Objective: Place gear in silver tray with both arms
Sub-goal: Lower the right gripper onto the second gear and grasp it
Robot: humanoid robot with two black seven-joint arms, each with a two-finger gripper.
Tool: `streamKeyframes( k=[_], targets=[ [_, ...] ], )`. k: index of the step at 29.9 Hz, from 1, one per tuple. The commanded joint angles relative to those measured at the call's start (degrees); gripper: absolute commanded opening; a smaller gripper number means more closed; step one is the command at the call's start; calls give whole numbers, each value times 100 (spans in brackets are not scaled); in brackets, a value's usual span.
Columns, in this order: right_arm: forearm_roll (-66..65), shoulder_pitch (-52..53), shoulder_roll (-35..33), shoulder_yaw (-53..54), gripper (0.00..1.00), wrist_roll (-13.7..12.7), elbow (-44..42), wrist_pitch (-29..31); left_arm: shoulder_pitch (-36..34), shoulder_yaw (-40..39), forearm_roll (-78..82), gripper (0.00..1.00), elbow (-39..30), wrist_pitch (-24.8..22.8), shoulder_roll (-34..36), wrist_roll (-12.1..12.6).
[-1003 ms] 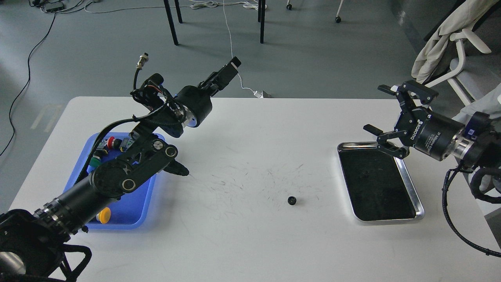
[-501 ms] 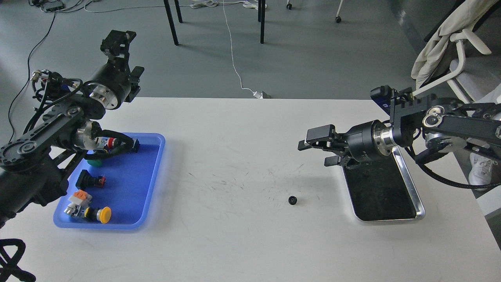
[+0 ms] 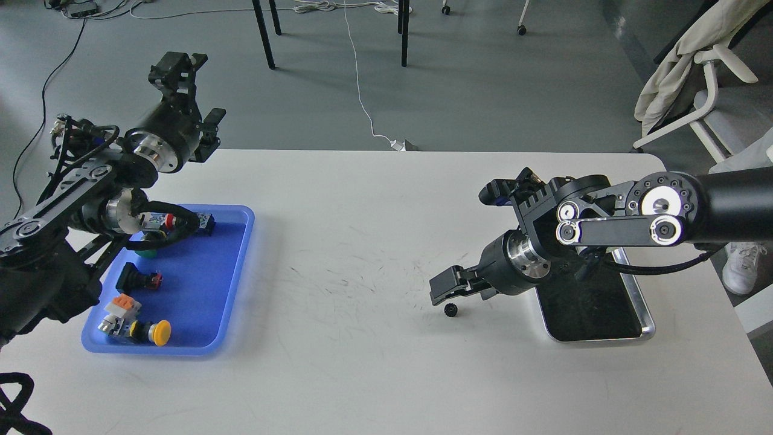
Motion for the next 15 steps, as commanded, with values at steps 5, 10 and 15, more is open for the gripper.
streamKeyframes(
  k=[5,10,15],
  targets=[
    [16,30,473,-257,98,-171,-198,84,9,-8,2,98,-9,9,-3,-27],
    [7,30,807,-388,97,-180,-417,233,26,-8,2,98,-9,18,-3,-53],
    [7,22,1194,-608,95,-286,-751,269,26,-122,11,98,-18,18,6,-62]
  ],
)
